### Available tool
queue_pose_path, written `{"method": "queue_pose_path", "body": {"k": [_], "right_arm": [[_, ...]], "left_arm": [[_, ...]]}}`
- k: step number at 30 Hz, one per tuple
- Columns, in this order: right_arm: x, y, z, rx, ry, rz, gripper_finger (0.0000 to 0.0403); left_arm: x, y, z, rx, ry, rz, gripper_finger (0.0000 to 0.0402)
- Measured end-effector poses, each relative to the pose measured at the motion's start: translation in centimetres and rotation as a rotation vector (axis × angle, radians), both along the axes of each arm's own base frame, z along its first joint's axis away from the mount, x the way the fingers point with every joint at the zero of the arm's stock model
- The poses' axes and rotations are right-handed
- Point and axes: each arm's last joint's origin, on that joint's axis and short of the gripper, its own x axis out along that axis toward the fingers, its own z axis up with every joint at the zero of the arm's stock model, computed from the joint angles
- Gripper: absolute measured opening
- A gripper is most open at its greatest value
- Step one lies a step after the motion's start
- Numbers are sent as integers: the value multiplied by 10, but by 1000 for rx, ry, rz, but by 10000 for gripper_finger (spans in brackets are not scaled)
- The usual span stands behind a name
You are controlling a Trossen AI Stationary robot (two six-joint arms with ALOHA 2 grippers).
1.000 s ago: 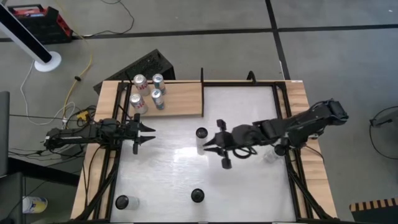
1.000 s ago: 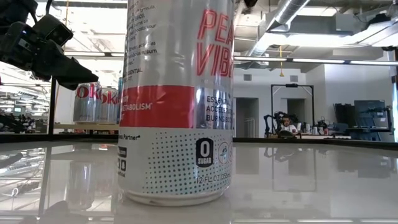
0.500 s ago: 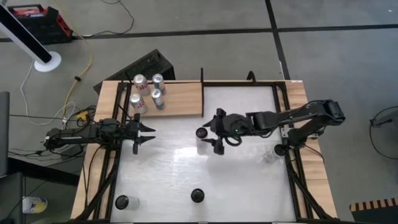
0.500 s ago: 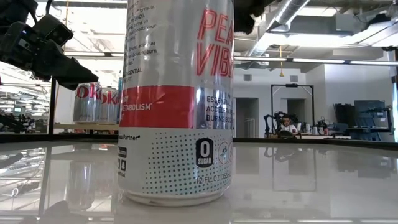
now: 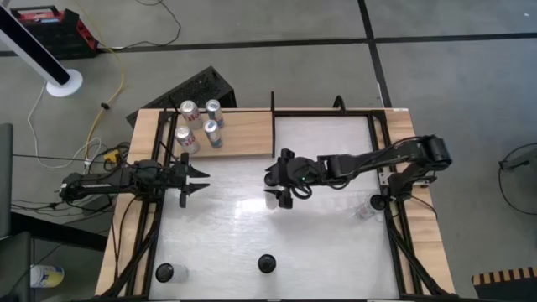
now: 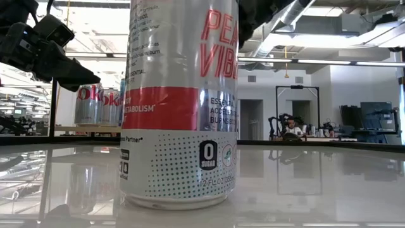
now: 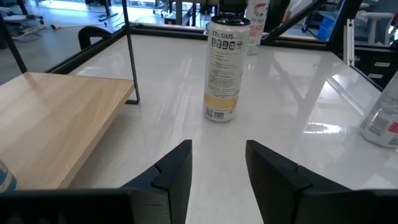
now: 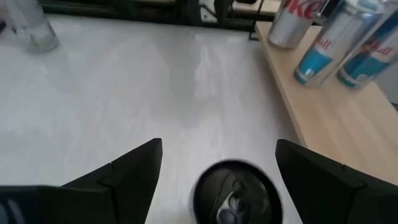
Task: Place canned beverage on shelf
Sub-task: Put the top white and yellow soda can on the shelf
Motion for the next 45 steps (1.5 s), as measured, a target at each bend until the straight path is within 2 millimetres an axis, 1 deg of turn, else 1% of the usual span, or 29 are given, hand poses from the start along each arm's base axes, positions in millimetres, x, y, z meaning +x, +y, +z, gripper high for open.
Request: {"method": "queue_pose_path", "body": {"k": [6,9,13,17,20,29,36,45], "right_arm": [[3,-3,-2,-23,-51,-14,335],[-6,-4,-12,-38,-53,-48,335],[-18,-10,-26,-13,-113,-89,335],[-22,-13,-38,5,-182,-101,335],[-22,-12,-37,12,-217,-92,335],[-22,-11,-36,42,-237,-69,337],[-22,-11,-39,108,-220,-81,347],[-24,-10,-44,120,-172,-89,353]], "left_arm": [[0,0,0,0,-1,1,135],[0,0,0,1,-1,3,135],[0,0,0,1,-1,4,135],[0,0,0,1,-1,6,135],[0,0,0,1,-1,7,135],[0,0,0,1,-1,6,135],[0,0,0,1,-1,6,135],[0,0,0,1,-1,6,135]]}}
